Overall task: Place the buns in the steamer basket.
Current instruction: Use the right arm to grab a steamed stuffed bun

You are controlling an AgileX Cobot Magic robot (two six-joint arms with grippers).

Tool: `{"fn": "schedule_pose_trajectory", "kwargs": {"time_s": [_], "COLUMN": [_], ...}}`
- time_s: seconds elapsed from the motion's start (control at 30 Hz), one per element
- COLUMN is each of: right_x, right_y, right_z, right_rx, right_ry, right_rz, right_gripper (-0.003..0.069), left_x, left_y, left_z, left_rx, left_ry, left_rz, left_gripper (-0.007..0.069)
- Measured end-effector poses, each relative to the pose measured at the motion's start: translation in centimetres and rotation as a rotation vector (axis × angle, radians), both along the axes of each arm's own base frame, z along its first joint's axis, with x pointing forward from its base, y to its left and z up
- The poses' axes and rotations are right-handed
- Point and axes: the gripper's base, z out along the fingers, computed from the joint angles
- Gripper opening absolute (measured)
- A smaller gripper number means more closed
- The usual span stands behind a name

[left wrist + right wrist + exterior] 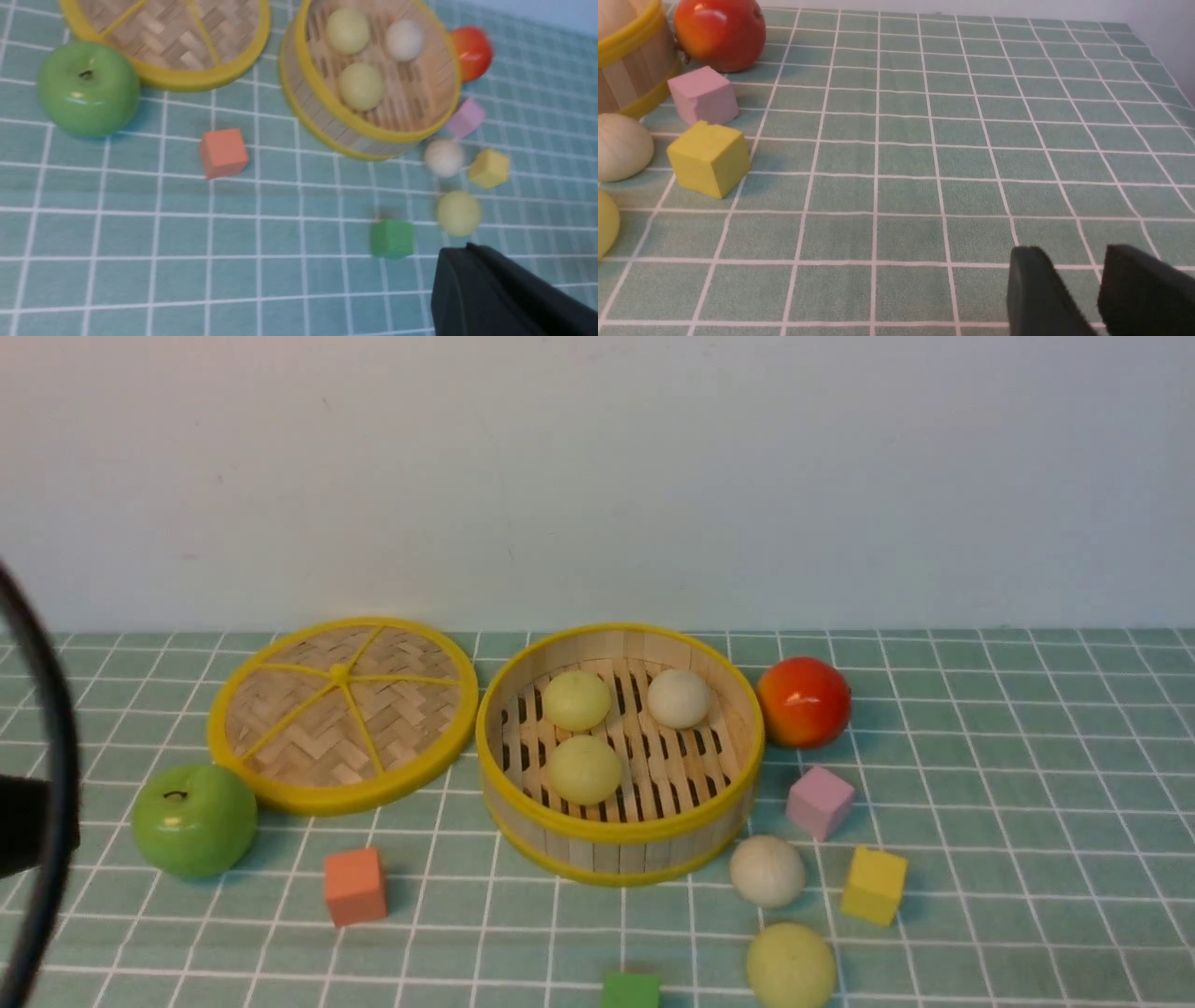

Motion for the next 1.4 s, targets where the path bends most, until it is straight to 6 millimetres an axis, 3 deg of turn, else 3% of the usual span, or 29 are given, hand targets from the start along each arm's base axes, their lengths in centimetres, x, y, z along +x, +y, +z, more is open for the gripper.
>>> {"fn": "schedule_pose_trajectory", "kwargs": {"time_s": [0.13, 0.43, 0.67, 0.8, 0.87, 1.0, 1.03, 1.17, 1.23, 1.4], "right_x": [0.0, 0.0, 0.0, 0.0, 0.0, 0.0, 0.0, 0.0, 0.0, 0.0], "right_y": [0.0, 0.0, 0.0, 0.0, 0.0, 0.0, 0.0, 0.0, 0.0, 0.0], "right_z": [0.0, 0.0, 0.0, 0.0, 0.0, 0.0, 0.0, 0.0, 0.0, 0.0], "right_rx": [0.0, 0.0, 0.0, 0.0, 0.0, 0.0, 0.0, 0.0, 0.0, 0.0], "right_ry": [0.0, 0.0, 0.0, 0.0, 0.0, 0.0, 0.0, 0.0, 0.0, 0.0], "right_rz": [0.0, 0.0, 0.0, 0.0, 0.0, -0.001, -0.001, -0.001, -0.001, -0.001], "right_gripper": [0.0238, 0.0238, 0.0238, 0.0238, 0.0238, 0.0238, 0.0238, 0.0238, 0.0238, 0.0239], "left_x": [-0.8, -0.6, 0.4, -1.1, -1.9, -3.2, -3.5, -3.5, -3.5, -3.5], "left_y": [0.3, 0.7, 1.8, 3.4, 4.1, 4.8, 4.9, 5.0, 5.1, 5.1], "left_z": [0.3, 0.3, -2.3, -6.1, -9.2, -13.3, -15.6, -20.9, -22.0, -22.1], "left_rx": [-0.034, 0.021, 0.051, 0.054, 0.081, 0.107, 0.118, 0.15, 0.161, 0.16], "left_ry": [-0.032, -0.063, -0.237, -0.414, -0.448, -0.458, -0.444, -0.341, -0.298, -0.298], "left_rz": [0.0, 0.027, 0.142, 0.254, 0.321, 0.407, 0.433, 0.44, 0.442, 0.441], "left_gripper": [-0.0014, -0.0014, -0.0014, -0.0013, -0.0013, -0.0011, -0.001, -0.0008, -0.0005, -0.0001]}}
